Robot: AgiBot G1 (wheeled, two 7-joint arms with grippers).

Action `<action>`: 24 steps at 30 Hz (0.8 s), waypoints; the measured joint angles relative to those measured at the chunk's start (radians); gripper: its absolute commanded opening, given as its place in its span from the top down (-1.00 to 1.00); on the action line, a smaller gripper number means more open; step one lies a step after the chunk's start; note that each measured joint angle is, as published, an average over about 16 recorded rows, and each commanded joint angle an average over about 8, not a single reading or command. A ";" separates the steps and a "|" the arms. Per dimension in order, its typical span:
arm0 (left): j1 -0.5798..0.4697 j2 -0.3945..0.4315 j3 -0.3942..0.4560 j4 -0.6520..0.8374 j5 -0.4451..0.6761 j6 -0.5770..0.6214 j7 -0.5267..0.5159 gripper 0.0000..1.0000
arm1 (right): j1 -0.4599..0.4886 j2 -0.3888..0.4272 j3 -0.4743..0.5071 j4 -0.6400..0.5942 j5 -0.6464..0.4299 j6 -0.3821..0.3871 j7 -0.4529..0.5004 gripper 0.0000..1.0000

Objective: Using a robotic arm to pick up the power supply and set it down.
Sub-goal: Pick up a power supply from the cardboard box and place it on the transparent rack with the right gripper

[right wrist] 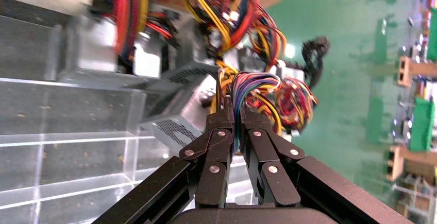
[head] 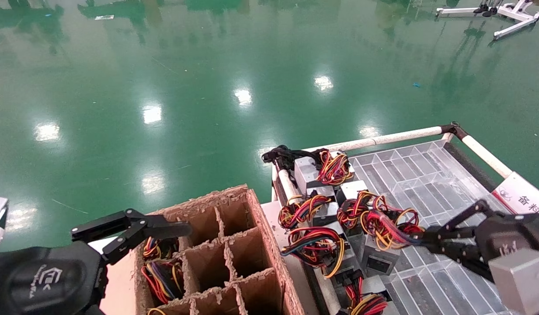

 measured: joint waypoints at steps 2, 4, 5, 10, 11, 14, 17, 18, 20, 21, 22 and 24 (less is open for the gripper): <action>0.000 0.000 0.000 0.000 0.000 0.000 0.000 -1.00 | -0.003 0.008 0.001 0.002 0.006 -0.007 -0.011 1.00; 0.000 0.000 0.000 0.000 0.000 0.000 0.000 -1.00 | -0.006 0.015 0.001 0.004 0.011 -0.012 -0.021 1.00; 0.000 0.000 0.000 0.000 0.000 0.000 0.000 -1.00 | -0.007 0.019 0.001 0.004 0.013 -0.014 -0.027 1.00; 0.000 0.000 0.000 0.000 0.000 0.000 0.000 -1.00 | -0.014 0.035 0.003 0.005 0.019 -0.016 -0.048 1.00; 0.000 0.000 0.000 0.000 0.000 0.000 0.000 -1.00 | -0.015 0.037 0.003 0.005 0.019 -0.015 -0.052 1.00; 0.000 0.000 0.001 0.000 0.000 0.000 0.000 -1.00 | -0.016 0.043 0.003 0.004 0.012 -0.010 -0.059 1.00; 0.000 0.000 0.001 0.000 0.000 0.000 0.000 -1.00 | -0.017 0.042 0.002 0.002 0.002 -0.002 -0.063 1.00; 0.000 0.000 0.001 0.000 0.000 0.000 0.000 -1.00 | -0.016 0.040 0.002 0.001 -0.002 0.000 -0.065 1.00; 0.000 0.000 0.001 0.000 0.000 0.000 0.000 -1.00 | -0.015 0.032 0.001 0.001 -0.009 0.002 -0.072 1.00; 0.000 0.000 0.001 0.000 -0.001 0.000 0.000 -1.00 | -0.014 0.028 0.001 0.000 -0.012 0.002 -0.075 1.00; 0.000 0.000 0.001 0.000 -0.001 0.000 0.000 -1.00 | -0.012 0.023 0.000 0.000 -0.016 0.001 -0.079 1.00; 0.000 0.000 0.001 0.000 -0.001 0.000 0.000 -1.00 | -0.007 0.011 0.000 0.001 -0.023 -0.003 -0.087 1.00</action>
